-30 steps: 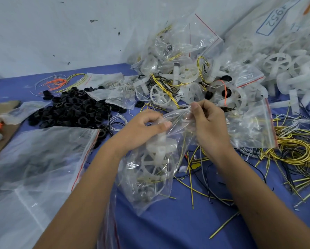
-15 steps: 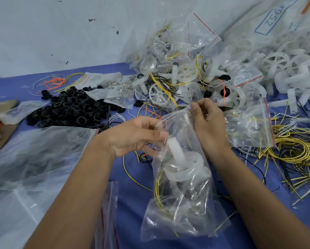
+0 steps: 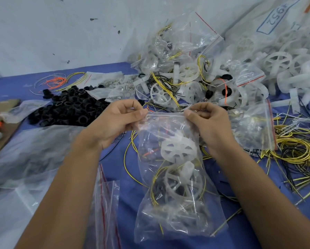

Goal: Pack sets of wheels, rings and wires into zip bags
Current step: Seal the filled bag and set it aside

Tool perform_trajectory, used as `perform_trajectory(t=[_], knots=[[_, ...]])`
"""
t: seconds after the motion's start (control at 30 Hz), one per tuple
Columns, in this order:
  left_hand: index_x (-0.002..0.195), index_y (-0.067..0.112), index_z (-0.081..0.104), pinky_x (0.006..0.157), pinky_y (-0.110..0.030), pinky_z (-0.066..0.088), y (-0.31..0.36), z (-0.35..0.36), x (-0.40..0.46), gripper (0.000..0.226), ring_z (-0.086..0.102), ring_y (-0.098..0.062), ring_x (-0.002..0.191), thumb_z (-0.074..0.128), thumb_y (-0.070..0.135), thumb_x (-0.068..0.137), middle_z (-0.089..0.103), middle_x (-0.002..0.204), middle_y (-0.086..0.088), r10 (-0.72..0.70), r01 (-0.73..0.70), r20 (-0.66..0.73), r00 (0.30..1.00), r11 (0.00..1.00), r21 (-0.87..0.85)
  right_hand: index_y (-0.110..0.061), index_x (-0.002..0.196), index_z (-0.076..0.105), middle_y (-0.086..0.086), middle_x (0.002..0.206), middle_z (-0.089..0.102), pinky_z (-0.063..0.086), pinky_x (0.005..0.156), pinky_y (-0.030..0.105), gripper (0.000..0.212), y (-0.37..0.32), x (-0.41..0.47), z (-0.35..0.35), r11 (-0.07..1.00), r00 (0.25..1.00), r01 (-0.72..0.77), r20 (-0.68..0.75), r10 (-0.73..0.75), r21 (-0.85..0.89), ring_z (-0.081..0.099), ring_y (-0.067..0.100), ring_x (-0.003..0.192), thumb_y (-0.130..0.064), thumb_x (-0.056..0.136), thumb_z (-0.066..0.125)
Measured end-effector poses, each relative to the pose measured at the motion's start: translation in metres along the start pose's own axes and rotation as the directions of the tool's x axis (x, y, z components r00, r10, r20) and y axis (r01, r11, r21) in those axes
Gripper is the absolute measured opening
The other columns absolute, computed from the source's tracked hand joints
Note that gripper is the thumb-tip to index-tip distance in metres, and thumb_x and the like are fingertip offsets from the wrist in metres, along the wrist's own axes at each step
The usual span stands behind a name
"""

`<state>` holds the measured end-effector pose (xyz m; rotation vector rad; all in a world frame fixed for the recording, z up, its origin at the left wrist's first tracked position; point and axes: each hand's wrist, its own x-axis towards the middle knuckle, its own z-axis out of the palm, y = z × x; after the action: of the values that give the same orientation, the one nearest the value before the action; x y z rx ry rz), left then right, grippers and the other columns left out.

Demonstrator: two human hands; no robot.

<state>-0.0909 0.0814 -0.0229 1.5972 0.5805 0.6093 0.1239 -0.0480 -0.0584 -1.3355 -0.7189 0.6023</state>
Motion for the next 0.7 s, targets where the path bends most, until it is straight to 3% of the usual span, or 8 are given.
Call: perform_trajectory(t=[0.1, 0.17, 0.23, 0.33, 0.5, 0.53, 0.63, 0.7], knots=[[0.071, 0.019, 0.064, 0.062, -0.018, 0.051, 0.002, -0.009, -0.003, 0.016, 0.050, -0.016, 0.061, 0.074, 0.023, 0.083, 0.055, 0.059, -0.001, 0.023, -0.024, -0.032, 0.999, 0.999, -0.029, -0.012, 0.097, 0.066, 0.005, 0.066, 0.071, 0.054, 0.055, 0.030, 0.022, -0.006, -0.001, -0.001, 0.991, 0.996, 0.089, -0.037, -0.086, 0.096, 0.062, 0.021, 0.058, -0.017, 0.084, 0.083], [0.070, 0.018, 0.064, 0.062, -0.018, 0.049, 0.004, -0.010, -0.004, 0.017, 0.048, -0.024, 0.067, 0.073, 0.023, 0.083, 0.055, 0.065, -0.008, 0.038, -0.039, -0.056, 0.998, 0.999, -0.026, -0.012, 0.097, 0.067, 0.004, 0.067, 0.072, 0.054, 0.056, 0.028, 0.019, -0.006, -0.001, 0.001, 0.992, 0.996, 0.086, -0.011, -0.086, 0.097, 0.062, 0.019, 0.059, -0.016, 0.086, 0.081], [0.075, 0.008, 0.064, 0.071, -0.023, 0.046, 0.006, -0.005, -0.003, 0.025, 0.049, -0.027, 0.078, 0.076, 0.027, 0.084, 0.056, 0.078, -0.018, 0.105, -0.097, -0.073, 0.992, 0.990, 0.101, -0.010, 0.098, 0.067, 0.005, 0.070, 0.074, 0.055, 0.061, 0.029, 0.014, -0.003, -0.001, 0.004, 0.996, 0.998, 0.035, 0.055, -0.040, 0.083, 0.063, 0.018, 0.063, -0.011, 0.089, 0.077], [0.080, 0.002, 0.065, 0.078, -0.024, 0.046, 0.011, 0.010, 0.000, 0.038, 0.061, -0.013, 0.083, 0.079, 0.038, 0.084, 0.068, 0.086, -0.015, 0.166, -0.148, -0.049, 0.985, 0.954, 0.261, -0.009, 0.097, 0.068, 0.009, 0.079, 0.077, 0.059, 0.075, 0.039, 0.014, 0.000, -0.001, 0.006, 0.999, 0.993, -0.011, 0.121, 0.006, 0.043, 0.070, 0.020, 0.072, -0.002, 0.088, 0.076], [0.090, 0.009, 0.066, 0.063, -0.026, 0.052, 0.015, 0.040, 0.006, 0.029, 0.066, -0.014, 0.071, 0.081, 0.033, 0.087, 0.073, 0.087, -0.009, 0.062, -0.092, 0.093, 0.994, 0.926, 0.367, -0.005, 0.104, 0.070, 0.013, 0.085, 0.078, 0.062, 0.077, 0.039, 0.021, 0.000, -0.002, 0.004, 0.997, 0.990, 0.026, 0.135, -0.036, 0.076, 0.075, 0.026, 0.078, -0.001, 0.085, 0.079], [0.096, 0.011, 0.067, 0.064, -0.025, 0.055, 0.016, 0.043, 0.006, 0.026, 0.071, -0.016, 0.077, 0.079, 0.032, 0.087, 0.075, 0.094, -0.006, 0.044, -0.090, 0.127, 0.991, 0.918, 0.386, -0.005, 0.105, 0.070, 0.013, 0.085, 0.078, 0.063, 0.078, 0.039, 0.023, 0.000, -0.002, 0.004, 0.996, 0.990, 0.033, 0.135, -0.044, 0.080, 0.075, 0.026, 0.079, -0.001, 0.084, 0.079], [0.106, 0.007, 0.071, 0.092, -0.036, 0.055, 0.014, 0.050, 0.005, 0.025, 0.071, -0.025, 0.101, 0.077, 0.024, 0.089, 0.075, 0.105, -0.006, 0.040, -0.143, 0.237, 0.971, 0.888, 0.438, -0.004, 0.104, 0.071, 0.013, 0.084, 0.078, 0.062, 0.075, 0.035, 0.024, 0.000, -0.002, 0.004, 0.996, 0.991, 0.054, 0.120, -0.063, 0.076, 0.076, 0.025, 0.078, -0.001, 0.082, 0.081], [0.105, 0.004, 0.073, 0.097, -0.038, 0.051, 0.013, 0.054, 0.003, 0.019, 0.070, -0.027, 0.103, 0.075, 0.017, 0.091, 0.076, 0.106, -0.009, 0.040, -0.161, 0.270, 0.962, 0.883, 0.441, -0.003, 0.103, 0.071, 0.014, 0.082, 0.078, 0.062, 0.076, 0.034, 0.024, 0.001, -0.001, 0.005, 0.996, 0.993, 0.054, 0.102, -0.061, 0.072, 0.076, 0.024, 0.076, 0.001, 0.082, 0.081]])
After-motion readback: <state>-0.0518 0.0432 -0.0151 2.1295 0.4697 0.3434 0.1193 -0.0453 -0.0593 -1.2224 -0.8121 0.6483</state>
